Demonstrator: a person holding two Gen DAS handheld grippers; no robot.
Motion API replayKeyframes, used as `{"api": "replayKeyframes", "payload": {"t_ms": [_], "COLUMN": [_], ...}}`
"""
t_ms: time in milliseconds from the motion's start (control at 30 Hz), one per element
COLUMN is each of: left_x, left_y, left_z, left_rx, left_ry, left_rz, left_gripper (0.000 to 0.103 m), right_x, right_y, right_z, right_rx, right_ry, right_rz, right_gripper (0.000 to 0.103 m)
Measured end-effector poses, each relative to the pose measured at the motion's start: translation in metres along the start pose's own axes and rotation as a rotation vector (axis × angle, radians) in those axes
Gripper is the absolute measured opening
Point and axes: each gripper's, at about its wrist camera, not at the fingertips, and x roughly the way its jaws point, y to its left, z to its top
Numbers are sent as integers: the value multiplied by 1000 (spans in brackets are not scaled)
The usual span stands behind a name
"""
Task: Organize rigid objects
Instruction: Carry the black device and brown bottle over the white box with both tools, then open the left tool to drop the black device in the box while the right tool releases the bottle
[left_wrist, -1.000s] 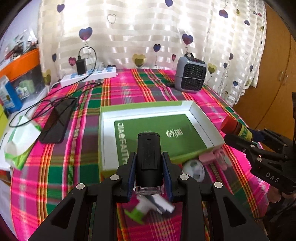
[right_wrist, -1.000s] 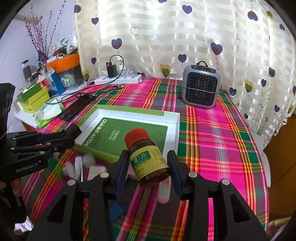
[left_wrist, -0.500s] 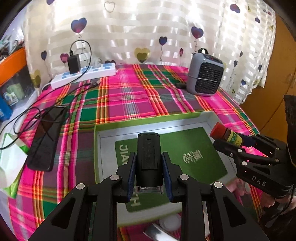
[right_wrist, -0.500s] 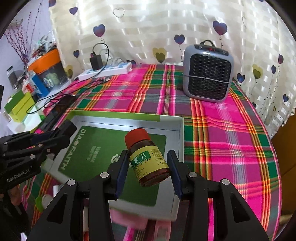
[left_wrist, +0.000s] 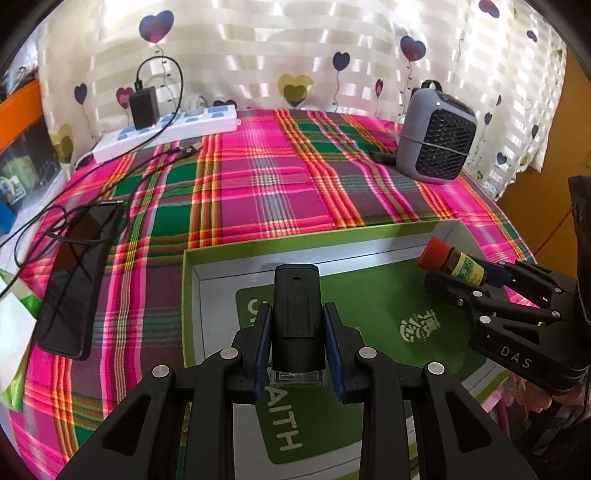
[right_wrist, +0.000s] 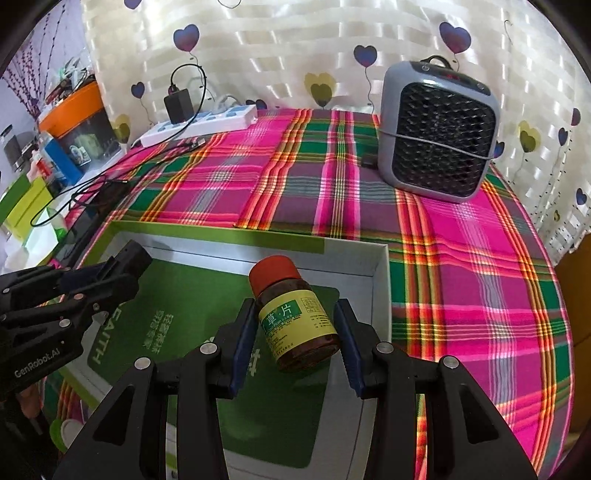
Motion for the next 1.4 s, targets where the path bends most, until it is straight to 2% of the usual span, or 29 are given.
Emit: {"api": "replayKeyframes", "payload": {"t_ms": [967, 1067, 1133, 1233, 1400], "left_x": [15, 13, 11, 9, 0], "left_y": [-2, 0, 1, 3, 1], "left_z": [-2, -2, -2, -2, -6], "left_rx": [28, 14, 3, -6, -2], "left_ry": [25, 19, 7, 8, -2], "left_rz": [58, 45, 48, 42, 36], "left_gripper": [26, 28, 37, 38, 38], "right_x": [8, 7, 6, 3, -4], "right_y": [7, 6, 5, 5, 7], "right_z": [4, 4, 3, 3, 0], "right_rx": [-22, -12, -4, 11, 13], "right_ry": [-2, -3, -11, -20, -41], "right_rz": [-28, -19, -8, 8, 4], "right_gripper": [44, 44, 47, 52, 52]}}
